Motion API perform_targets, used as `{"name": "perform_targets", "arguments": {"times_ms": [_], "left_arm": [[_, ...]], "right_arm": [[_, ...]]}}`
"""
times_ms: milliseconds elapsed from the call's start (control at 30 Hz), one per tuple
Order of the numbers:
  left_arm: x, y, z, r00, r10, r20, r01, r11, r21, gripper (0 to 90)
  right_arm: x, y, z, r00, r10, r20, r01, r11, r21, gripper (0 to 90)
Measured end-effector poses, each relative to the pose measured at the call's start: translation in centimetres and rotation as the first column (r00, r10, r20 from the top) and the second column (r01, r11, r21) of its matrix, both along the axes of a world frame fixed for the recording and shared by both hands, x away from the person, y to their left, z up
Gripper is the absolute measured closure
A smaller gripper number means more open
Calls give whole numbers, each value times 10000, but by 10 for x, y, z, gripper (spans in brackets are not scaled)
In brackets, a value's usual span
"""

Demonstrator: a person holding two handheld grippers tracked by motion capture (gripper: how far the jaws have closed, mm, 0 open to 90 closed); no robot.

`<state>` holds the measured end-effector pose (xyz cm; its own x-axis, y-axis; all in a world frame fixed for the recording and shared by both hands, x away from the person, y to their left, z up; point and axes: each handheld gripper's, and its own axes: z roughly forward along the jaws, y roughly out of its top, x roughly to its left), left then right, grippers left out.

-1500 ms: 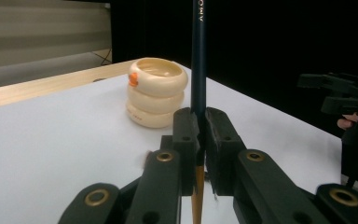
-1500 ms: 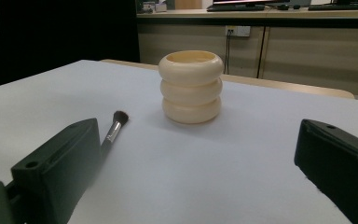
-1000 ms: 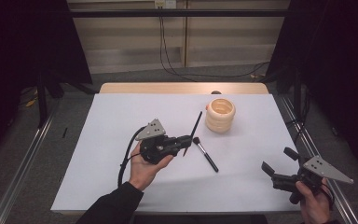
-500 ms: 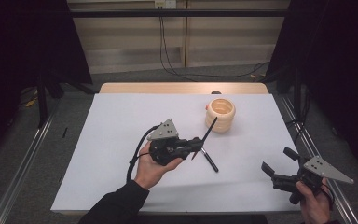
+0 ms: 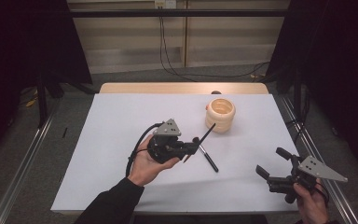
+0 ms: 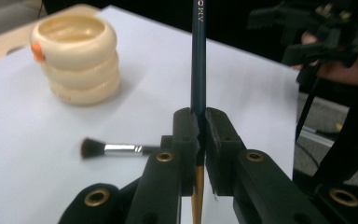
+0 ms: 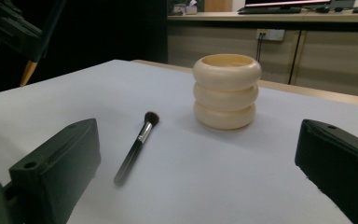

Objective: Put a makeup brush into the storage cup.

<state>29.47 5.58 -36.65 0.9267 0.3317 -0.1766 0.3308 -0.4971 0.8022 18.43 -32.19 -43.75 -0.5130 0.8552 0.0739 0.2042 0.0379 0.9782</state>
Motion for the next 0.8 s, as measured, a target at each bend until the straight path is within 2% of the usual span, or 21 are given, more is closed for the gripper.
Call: {"name": "perform_targets", "arguments": {"times_ms": [33, 100, 133, 167, 200, 233, 300, 367, 400, 433, 500, 600, 633, 700, 733, 767, 800], "left_arm": [[0, -1, -2, 10000, 8, 9, -8, 9999, 109, 834], [2, -4, -5, 9992, -83, -398, 104, 9987, 507, 834], [2, -4, -5, 9991, -109, -409, 135, 9979, 636, 834], [2, -4, -6, 9986, -145, -518, 185, 9967, 792, 834], [3, -5, -5, 9985, -178, -513, 233, 9938, 1088, 834], [2, -5, -6, 9991, -67, -428, 109, 9950, 990, 834], [4, -5, -5, 9992, -98, -388, 148, 9913, 1307, 834], [6, -5, -5, 9982, -316, -504, 403, 9821, 1841, 834], [6, -5, -4, 9984, -368, -428, 450, 9770, 2084, 834], [7, -5, -5, 9972, -400, -639, 526, 9763, 2100, 834], [8, -6, -5, 9955, -602, -736, 771, 9640, 2544, 834], [10, -7, -6, 9925, -680, -1020, 935, 9577, 2721, 834], [10, -8, -6, 9911, -738, -1105, 1029, 9522, 2877, 834], [10, -11, -7, 9897, -688, -1255, 1031, 9509, 2917, 834], [12, -11, -6, 9877, -928, -1261, 1290, 9385, 3204, 834], [13, -11, -6, 9851, -1082, -1337, 1479, 9296, 3376, 834], [12, -13, -8, 9836, -968, -1521, 1438, 9302, 3378, 834]], "right_arm": [[1, 0, 0, 9999, 162, -28, -162, 9998, -104, 0], [2, 1, -1, 9994, 328, -80, -330, 9993, -197, 3], [2, 2, -1, 9992, 368, -163, -370, 9992, -137, 4], [2, 2, -1, 9984, 542, -188, -547, 9981, -286, 4], [3, 2, -1, 9980, 600, -191, -606, 9975, -358, 8], [3, 3, -1, 9979, 612, -212, -621, 9972, -417, 11], [4, 4, -1, 9969, 723, -322, -738, 9961, -481, 11], [6, 5, 0, 9957, 841, -377, -857, 9955, -415, 12], [6, 5, 1, 9953, 905, -345, -921, 9945, -500, 18], [7, 6, 2, 9944, 1003, -341, -1022, 9931, -579, 25], [8, 8, 4, 9914, 1229, -443, -1256, 9900, -638, 26], [10, 12, 6, 9911, 1224, -527, -1265, 9886, -821, 53], [11, 13, 7, 9915, 1165, -586, -1210, 9894, -798, 68], [14, 15, 8, 9883, 1271, -840, -1336, 9880, -773, 83], [16, 16, 8, 9871, 1312, -918, -1385, 9873, -773, 91], [17, 16, 8, 9851, 1397, -1001, -1474, 9862, -746, 111], [18, 16, 9, 9836, 1501, -998, -1579, 9845, -756, 115]]}}
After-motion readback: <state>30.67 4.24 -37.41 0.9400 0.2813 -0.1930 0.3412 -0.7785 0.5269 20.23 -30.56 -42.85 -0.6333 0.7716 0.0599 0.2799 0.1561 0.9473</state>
